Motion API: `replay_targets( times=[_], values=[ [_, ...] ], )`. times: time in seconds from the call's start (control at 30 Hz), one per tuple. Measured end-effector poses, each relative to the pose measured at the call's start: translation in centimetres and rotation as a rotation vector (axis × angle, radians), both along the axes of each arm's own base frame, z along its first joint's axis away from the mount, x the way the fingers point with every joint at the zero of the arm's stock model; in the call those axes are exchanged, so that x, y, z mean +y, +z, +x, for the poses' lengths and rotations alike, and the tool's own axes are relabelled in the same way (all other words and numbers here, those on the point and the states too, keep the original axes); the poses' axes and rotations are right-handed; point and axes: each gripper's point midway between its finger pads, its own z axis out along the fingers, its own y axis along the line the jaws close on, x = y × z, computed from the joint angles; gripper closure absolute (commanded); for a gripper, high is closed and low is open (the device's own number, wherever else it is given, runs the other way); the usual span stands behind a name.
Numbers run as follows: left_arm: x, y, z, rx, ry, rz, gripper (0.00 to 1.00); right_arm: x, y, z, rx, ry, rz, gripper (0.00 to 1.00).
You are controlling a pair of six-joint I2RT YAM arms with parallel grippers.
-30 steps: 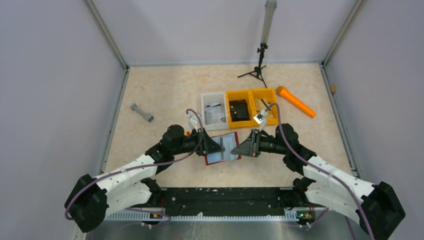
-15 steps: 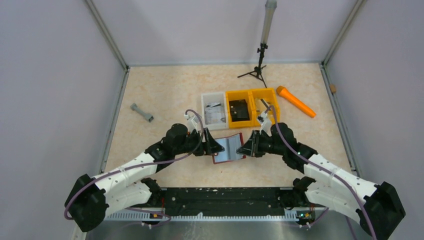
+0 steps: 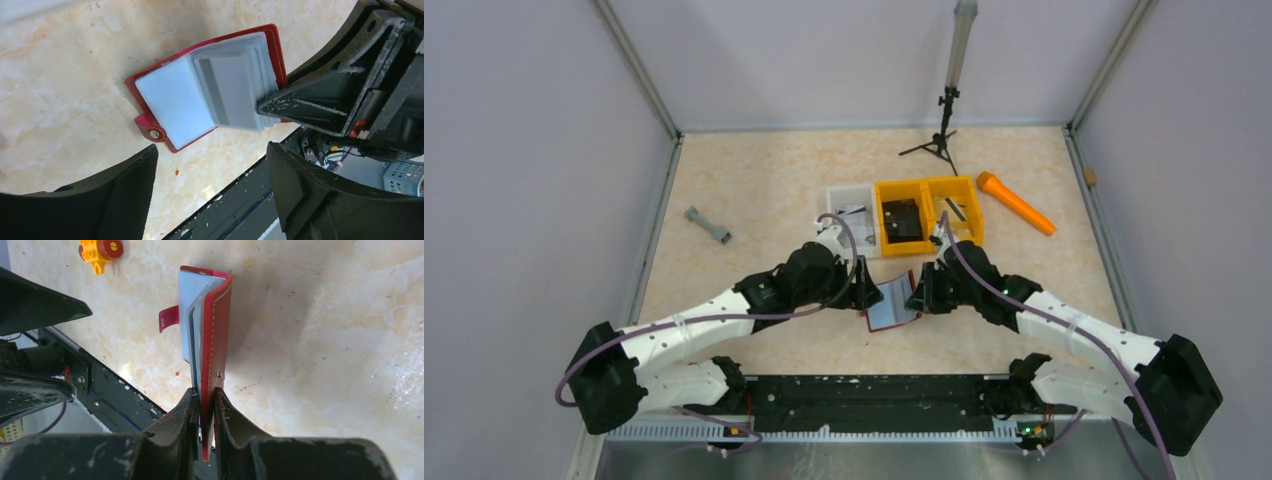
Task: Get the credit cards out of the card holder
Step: Remove the credit card from the card holder.
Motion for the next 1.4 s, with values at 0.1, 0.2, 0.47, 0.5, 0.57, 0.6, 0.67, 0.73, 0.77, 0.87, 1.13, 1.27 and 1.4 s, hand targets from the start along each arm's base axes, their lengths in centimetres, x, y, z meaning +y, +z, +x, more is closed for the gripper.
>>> replay_targets(
  times=[0.1, 0.2, 0.47, 0.5, 0.57, 0.6, 0.67, 0.73, 0.77, 0.87, 1.13, 1.27, 1.4],
  values=[
    [-1.0, -0.7, 0.5, 0.013, -0.008, 0.007, 0.16, 0.2, -0.2, -0.2, -0.003, 0.018, -0.040, 1.00],
    [-1.9, -2.5, 0.7, 0.058, -0.013, 0.026, 0.16, 0.3, -0.3, -0.2, -0.008, 0.029, -0.060, 1.00],
    [-3.6, -3.2, 1.5, 0.087, -0.017, 0.016, 0.13, 0.0, -0.6, -0.5, -0.002, 0.028, -0.088, 1.00],
    [-3.9, -2.8, 1.7, 0.081, -0.020, 0.005, 0.13, 0.0, -0.7, -0.5, -0.001, 0.028, -0.089, 1.00],
    [-4.3, -2.3, 1.9, 0.071, -0.022, -0.012, 0.13, 0.0, -0.7, -0.4, -0.001, 0.028, -0.090, 1.00],
    [-4.5, -2.1, 2.1, 0.065, -0.022, -0.020, 0.13, 0.0, -0.6, -0.4, -0.001, 0.028, -0.091, 1.00],
    [-4.8, -1.9, 2.3, 0.061, -0.022, -0.026, 0.13, 0.1, -0.5, -0.4, -0.004, 0.031, -0.089, 1.00],
    [-5.1, -2.1, 2.5, 0.063, -0.022, -0.027, 0.15, 0.1, -0.5, -0.5, -0.003, 0.031, -0.089, 1.00],
    [-5.2, -2.2, 2.6, 0.066, -0.023, -0.026, 0.16, 0.1, -0.5, -0.5, -0.003, 0.031, -0.089, 1.00],
    [-5.5, -2.8, 2.7, 0.075, -0.022, -0.016, 0.25, 0.1, -0.5, -0.5, -0.003, 0.031, -0.089, 1.00],
    [-6.2, -2.8, 3.1, 0.081, -0.029, -0.014, 0.27, 0.1, -0.5, -0.5, -0.003, 0.031, -0.089, 1.00],
    [-6.3, -3.0, 3.2, 0.086, -0.030, -0.010, 0.32, 0.1, -0.5, -0.5, -0.003, 0.034, -0.089, 1.00],
    [-6.5, -3.4, 3.3, 0.092, -0.035, -0.002, 0.42, 0.1, -0.5, -0.6, -0.003, 0.035, -0.089, 1.00]
  ],
)
